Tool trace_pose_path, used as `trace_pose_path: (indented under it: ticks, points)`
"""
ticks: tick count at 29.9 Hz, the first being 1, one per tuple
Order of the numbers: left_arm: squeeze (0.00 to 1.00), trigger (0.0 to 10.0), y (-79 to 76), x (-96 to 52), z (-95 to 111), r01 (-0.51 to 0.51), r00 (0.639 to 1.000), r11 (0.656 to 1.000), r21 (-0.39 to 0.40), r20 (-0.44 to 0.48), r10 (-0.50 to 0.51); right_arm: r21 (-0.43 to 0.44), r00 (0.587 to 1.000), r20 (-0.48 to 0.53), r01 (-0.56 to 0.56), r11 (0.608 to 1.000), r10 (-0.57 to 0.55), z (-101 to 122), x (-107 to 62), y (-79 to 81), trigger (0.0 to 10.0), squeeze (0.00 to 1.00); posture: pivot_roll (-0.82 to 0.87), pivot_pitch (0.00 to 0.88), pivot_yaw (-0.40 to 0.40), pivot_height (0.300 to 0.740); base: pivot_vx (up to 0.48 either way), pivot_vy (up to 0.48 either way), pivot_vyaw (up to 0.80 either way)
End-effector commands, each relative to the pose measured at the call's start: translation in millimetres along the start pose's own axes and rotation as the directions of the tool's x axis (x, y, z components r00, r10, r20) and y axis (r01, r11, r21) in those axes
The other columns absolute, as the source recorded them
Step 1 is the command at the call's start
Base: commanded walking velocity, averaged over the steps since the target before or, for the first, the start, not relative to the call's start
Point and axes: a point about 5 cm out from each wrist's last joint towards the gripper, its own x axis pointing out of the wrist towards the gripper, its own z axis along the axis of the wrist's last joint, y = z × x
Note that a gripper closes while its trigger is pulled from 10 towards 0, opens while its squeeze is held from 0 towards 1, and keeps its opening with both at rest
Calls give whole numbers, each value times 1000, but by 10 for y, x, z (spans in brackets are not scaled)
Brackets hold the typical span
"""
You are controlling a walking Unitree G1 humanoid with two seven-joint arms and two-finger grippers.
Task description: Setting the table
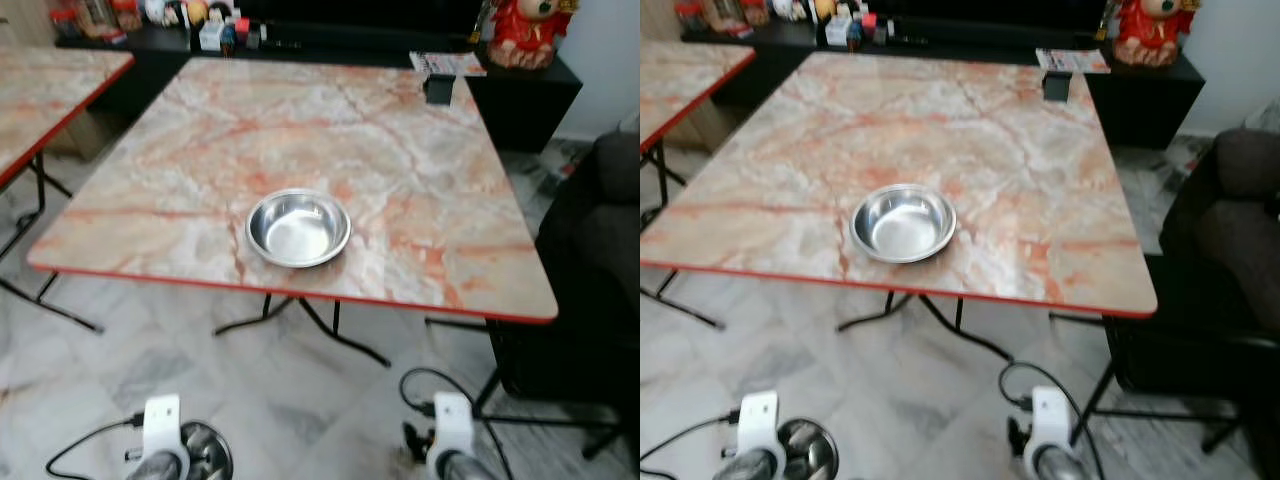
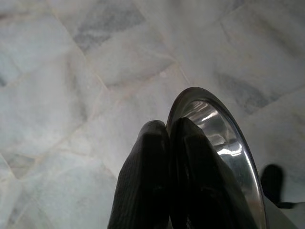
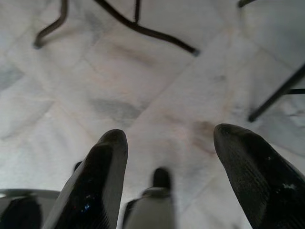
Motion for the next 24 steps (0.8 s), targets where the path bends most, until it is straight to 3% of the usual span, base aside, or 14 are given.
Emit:
trace_pose_path:
  ticks: [1,8,24]
  points:
    - [0,10000,-32,-17,-87,12,1000,1000,0,-29,-12,10,999,-50,16,1000,-16,-140,-38,-77,10000,0,30,114,-34,740,0,0,-469]
    - [0,10000,-35,-22,-105,3,999,1000,14,-32,-3,5,999,-36,26,1000,-26,-124,-39,-94,10000,0,31,114,-38,740,0,0,-70]
    - [0,10000,-30,-17,-83,-5,1000,1000,7,-25,5,-1,999,-36,33,999,-33,-108,-36,-106,10000,0,33,118,-41,740,0,-289,-86]
